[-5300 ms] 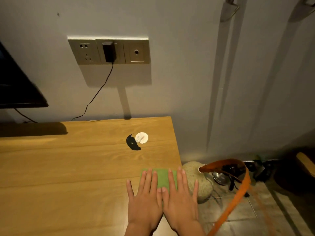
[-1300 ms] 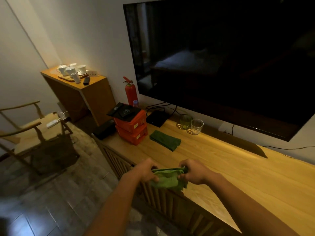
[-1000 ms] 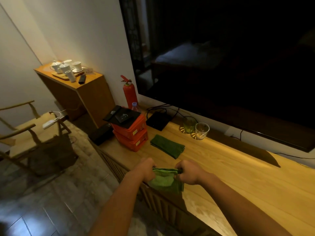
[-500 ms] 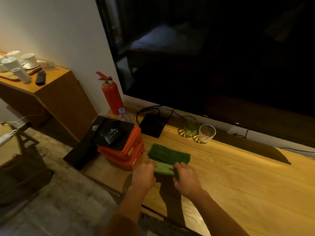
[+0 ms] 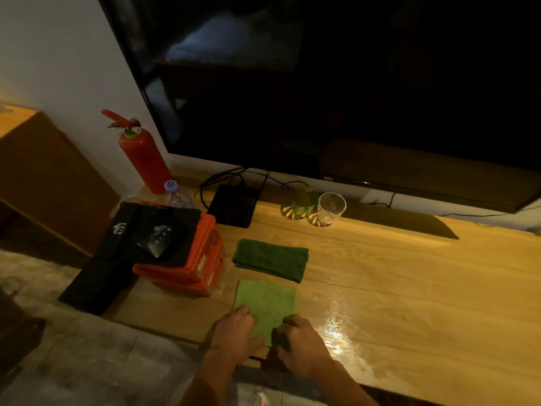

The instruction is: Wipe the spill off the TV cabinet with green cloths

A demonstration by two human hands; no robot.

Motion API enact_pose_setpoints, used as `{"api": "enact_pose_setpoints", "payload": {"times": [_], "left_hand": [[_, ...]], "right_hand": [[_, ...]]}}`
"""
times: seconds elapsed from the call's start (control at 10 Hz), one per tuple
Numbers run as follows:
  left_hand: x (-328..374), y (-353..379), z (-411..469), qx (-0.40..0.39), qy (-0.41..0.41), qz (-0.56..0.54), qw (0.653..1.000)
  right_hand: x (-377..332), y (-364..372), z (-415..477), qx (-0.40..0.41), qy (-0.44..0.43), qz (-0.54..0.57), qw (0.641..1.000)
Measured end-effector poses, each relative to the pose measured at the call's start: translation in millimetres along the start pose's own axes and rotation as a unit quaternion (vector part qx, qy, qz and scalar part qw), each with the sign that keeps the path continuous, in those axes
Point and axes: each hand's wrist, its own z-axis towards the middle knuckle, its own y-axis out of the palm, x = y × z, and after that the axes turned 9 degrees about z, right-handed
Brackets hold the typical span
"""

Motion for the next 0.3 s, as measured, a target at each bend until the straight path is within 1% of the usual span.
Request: {"api": "enact_pose_setpoints", "payload": {"times": [0.1, 0.2, 0.3], "left_hand": [[26.3, -18.7, 1.5, 0.041, 0.019, 0.016, 0.999], [70.6, -49.0, 2.5, 0.084, 0.024, 0.026, 0.996], [132.5, -75.1, -3.2, 0.13, 0.027, 0.041, 0.99]], "right_hand": [[7.9, -22.3, -12.7, 0.055, 0.007, 0.028, 0.998], [26.2, -60.7, -39.8, 0.117, 0.013, 0.05, 0.992], [58.4, -100.3, -76.0, 0.17, 0.024, 0.046, 0.984]]}}
